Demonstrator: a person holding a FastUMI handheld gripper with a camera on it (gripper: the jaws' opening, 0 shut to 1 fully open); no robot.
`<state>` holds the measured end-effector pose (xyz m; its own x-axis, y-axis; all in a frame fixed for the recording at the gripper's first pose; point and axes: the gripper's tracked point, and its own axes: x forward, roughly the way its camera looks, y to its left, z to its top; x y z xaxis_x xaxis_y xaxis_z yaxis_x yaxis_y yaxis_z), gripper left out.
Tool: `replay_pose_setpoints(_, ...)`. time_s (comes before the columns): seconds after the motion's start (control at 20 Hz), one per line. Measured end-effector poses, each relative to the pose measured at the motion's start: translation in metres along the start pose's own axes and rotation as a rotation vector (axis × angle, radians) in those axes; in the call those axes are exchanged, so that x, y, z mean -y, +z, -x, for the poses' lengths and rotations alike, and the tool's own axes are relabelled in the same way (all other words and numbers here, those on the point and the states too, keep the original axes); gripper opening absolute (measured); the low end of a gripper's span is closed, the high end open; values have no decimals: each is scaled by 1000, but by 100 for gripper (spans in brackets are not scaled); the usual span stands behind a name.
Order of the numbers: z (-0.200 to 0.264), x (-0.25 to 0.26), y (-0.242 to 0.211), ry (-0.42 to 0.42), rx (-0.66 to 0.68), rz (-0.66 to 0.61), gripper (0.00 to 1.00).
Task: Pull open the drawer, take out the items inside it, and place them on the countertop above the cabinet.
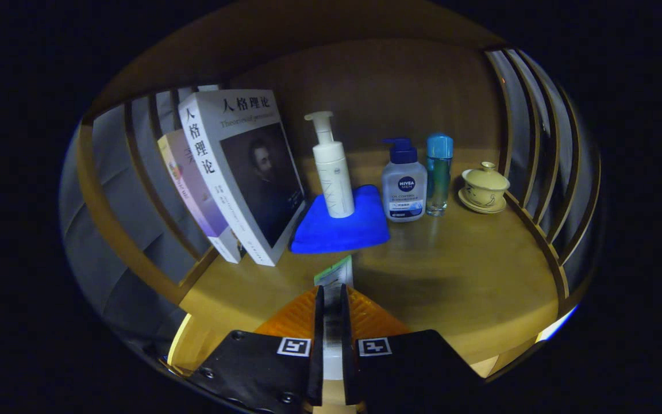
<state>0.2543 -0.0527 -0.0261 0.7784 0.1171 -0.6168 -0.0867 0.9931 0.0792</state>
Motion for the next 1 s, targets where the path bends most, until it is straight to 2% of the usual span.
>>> replay_pose_setpoints(0.05, -4, -3, 1, 3, 13, -5, 16)
replay_pose_setpoints(0.1, -3, -5, 4, 6, 28, -8, 10)
replay_pose_setpoints(0.25, 11, -5, 17, -12, 81, 13, 10)
replay_pose_setpoints(0.35, 24, -10, 26, -28, 143, 25, 31)
replay_pose_setpoints(0.55, 74, -24, 41, -58, 282, 128, 97)
replay_pose_setpoints(0.8, 139, -59, 25, -35, 435, 179, 98)
replay_pose_setpoints(1.0, 174, -73, -20, -34, 494, 194, 98)
